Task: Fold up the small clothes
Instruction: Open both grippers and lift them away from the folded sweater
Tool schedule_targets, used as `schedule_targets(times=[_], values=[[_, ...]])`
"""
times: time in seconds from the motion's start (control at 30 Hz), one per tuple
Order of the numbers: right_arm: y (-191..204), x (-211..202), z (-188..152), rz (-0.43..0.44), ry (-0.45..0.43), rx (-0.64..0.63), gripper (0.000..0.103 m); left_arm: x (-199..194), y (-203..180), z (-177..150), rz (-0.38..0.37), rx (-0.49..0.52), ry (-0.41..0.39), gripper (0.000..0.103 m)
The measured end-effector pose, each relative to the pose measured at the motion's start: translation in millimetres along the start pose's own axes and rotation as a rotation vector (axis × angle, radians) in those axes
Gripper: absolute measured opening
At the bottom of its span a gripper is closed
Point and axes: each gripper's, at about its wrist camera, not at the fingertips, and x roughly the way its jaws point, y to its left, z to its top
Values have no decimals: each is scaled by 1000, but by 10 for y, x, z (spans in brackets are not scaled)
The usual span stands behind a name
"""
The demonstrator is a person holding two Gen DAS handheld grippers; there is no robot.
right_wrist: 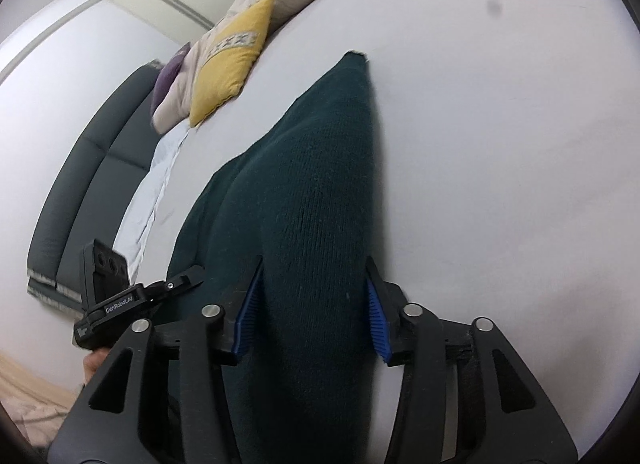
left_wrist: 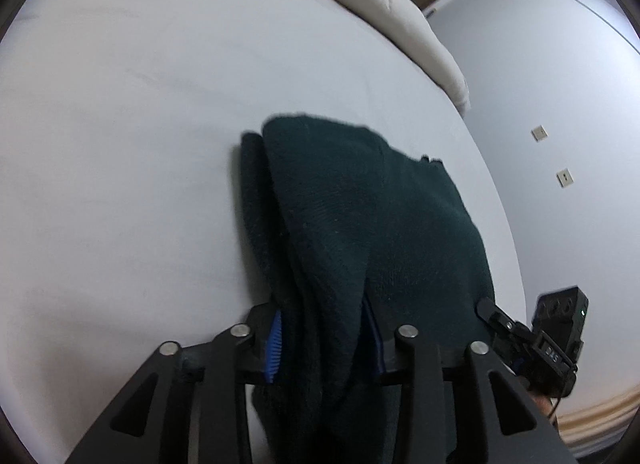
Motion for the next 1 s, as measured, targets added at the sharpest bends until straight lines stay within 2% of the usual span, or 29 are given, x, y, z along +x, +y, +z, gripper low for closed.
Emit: schedule_targets(times=[0.07,0.13,0.17,0.2,0.23,0.3,0.33,0.37,0.47,0.53,0.6,0.7,0.77,0.83,0.9,1.0], values=[[28,-165,-4,-38,-40,14,46,-137,-56,9,49,37,-52,39],[50,-441,-44,-93,-97,5,46,-338,-190,10,105,90,-120,44],[65,-578,-67,-116,-119,-1,46,-467,-271,18,124,117,-165,52],[108,-714,-63,-140,-147,-14,46,-587,-354,15,143,142,-210,64],[173,-866,-57,-168,-181,-33,46,-719,-452,10,175,169,-263,71],[350,-1108,-42,-219,-247,-91,47,-1038,-710,-44,247,260,-403,88],[467,-1239,-41,-235,-285,-133,48,-1177,-840,-90,277,312,-467,92],[576,-1345,-37,-247,-316,-163,49,-1296,-960,-135,310,355,-526,103],[972,-1625,-107,-261,-420,-263,59,-1615,-1251,-244,393,455,-683,103],[1249,-1762,-178,-279,-496,-331,76,-1787,-1362,-305,432,497,-762,103],[1502,-1896,-269,-296,-571,-403,83,-1908,-1482,-363,468,511,-815,103],[1862,-2098,-395,-319,-681,-494,103,-2148,-1605,-482,483,519,-914,103],[2038,-2224,-476,-323,-745,-532,103,-2284,-1625,-583,478,528,-967,103],[2134,-2272,-514,-330,-760,-542,103,-2339,-1669,-612,544,557,-969,103],[2190,-2282,-547,-354,-754,-533,103,-2294,-1694,-587,607,577,-926,103],[2215,-2183,-517,-390,-723,-519,103,-2181,-1595,-517,619,546,-843,103]])
